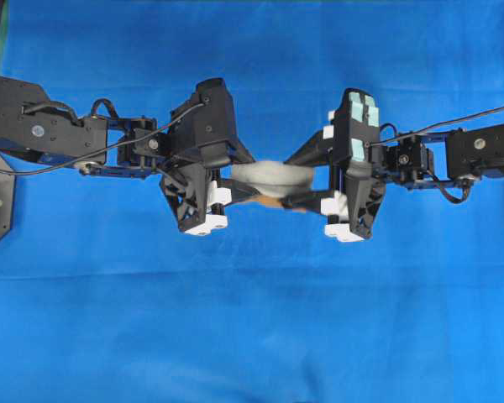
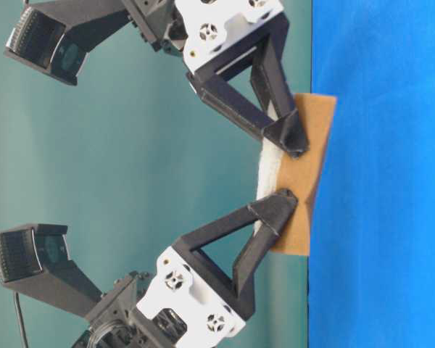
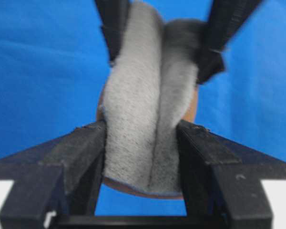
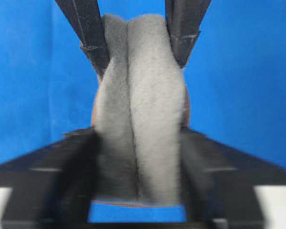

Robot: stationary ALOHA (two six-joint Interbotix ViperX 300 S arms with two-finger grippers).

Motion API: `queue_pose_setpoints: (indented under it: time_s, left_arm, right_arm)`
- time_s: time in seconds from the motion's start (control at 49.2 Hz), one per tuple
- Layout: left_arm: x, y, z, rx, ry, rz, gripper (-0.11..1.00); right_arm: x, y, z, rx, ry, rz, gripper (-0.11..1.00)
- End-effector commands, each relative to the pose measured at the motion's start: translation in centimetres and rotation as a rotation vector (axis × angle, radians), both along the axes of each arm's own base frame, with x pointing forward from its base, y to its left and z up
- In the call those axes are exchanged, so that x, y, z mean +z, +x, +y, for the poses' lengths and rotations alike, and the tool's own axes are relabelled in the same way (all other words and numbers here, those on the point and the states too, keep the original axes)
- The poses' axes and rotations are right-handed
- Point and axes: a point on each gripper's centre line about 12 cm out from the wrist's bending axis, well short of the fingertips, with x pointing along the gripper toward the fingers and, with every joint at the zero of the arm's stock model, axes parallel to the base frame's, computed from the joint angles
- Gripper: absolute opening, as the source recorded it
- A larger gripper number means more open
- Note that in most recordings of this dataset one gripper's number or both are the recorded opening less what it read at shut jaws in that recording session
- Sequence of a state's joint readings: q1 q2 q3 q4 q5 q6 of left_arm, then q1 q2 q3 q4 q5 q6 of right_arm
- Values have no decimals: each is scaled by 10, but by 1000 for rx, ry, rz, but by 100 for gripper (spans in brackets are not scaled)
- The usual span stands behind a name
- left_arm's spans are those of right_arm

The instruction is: Hand over the sponge with the left arm and wipe it with the right arm.

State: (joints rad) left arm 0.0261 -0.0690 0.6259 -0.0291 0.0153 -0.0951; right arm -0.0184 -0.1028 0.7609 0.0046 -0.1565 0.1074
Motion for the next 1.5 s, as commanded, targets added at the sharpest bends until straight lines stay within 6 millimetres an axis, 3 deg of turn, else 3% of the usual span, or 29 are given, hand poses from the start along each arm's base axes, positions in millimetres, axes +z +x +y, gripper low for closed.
queue_pose_setpoints:
  time_s: [0.0,0.102,0.305,0.447,0.508,0.874,1.098,1.24,1.484]
  left_arm:
    - [13,1,0,-1,2,-40,37]
    - [14,1,0,-6,12,-44,32]
    - [16,0,0,-14,27,-67,34]
    - [18,-11,0,-16,32,-80,76]
    - [20,-19,0,-15,33,-96,86]
    - [35,-81,-10,-35,31,-271,81]
    - [37,-89,-11,-36,32,-289,81]
    - [37,-88,-11,-36,32,-288,81]
    - [36,-88,-11,-36,32,-285,80]
  right_arm:
    - [12,5,-1,1,-7,-37,41]
    - [14,4,-1,4,-11,-41,19]
    - [16,2,-1,4,-11,-46,19]
    - [17,1,-1,3,-10,-44,19]
    - [16,0,-1,3,-10,-37,19]
    - [15,-1,-1,3,-9,-20,19]
    - [13,0,-1,3,-9,-15,19]
    - [-3,3,-3,-1,-8,28,19]
    - [-52,14,-4,-4,-5,123,19]
